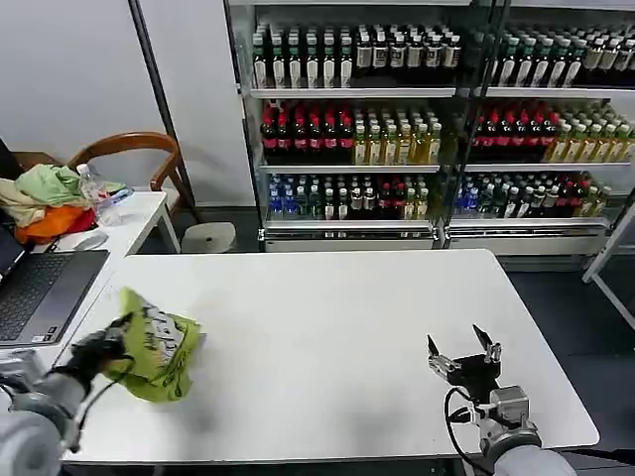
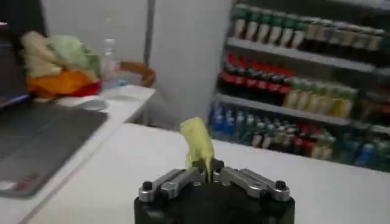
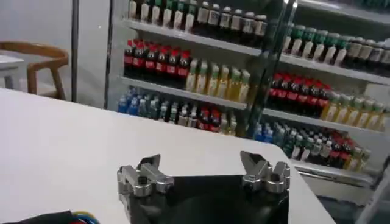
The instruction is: Fold and organize the clothes.
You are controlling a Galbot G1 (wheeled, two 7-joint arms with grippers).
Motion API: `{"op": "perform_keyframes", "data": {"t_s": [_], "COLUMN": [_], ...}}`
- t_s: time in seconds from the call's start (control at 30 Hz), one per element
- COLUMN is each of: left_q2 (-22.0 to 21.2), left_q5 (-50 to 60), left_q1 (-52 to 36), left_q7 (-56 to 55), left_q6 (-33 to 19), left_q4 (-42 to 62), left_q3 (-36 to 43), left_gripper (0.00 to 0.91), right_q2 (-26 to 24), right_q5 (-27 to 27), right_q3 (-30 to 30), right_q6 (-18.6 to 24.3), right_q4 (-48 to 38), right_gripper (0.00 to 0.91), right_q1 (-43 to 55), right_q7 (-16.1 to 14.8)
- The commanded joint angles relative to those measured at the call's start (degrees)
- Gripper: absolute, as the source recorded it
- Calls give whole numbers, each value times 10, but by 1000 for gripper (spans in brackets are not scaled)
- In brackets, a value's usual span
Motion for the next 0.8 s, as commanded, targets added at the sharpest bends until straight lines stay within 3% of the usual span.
{"op": "perform_keyframes", "data": {"t_s": [0.03, 0.3, 0.6, 0.8], "left_q2": [-185, -164, -213, -251], "left_q5": [265, 197, 202, 113], "left_q1": [-46, -95, -141, -210], "left_q7": [60, 40, -19, -90], "left_q6": [-9, -7, -18, -42], "left_q4": [-39, -28, 56, 104], "left_q3": [404, 357, 376, 370], "left_gripper": [40, 50, 50, 40], "right_q2": [-4, -2, -6, -8], "right_q5": [-6, -7, -5, -5], "right_q3": [24, 25, 32, 38], "right_q6": [1, 2, 1, 1], "right_q4": [10, 9, 14, 14], "right_gripper": [907, 907, 907, 907], "right_q1": [-34, -39, -36, -37], "right_q7": [0, -1, -2, -2]}}
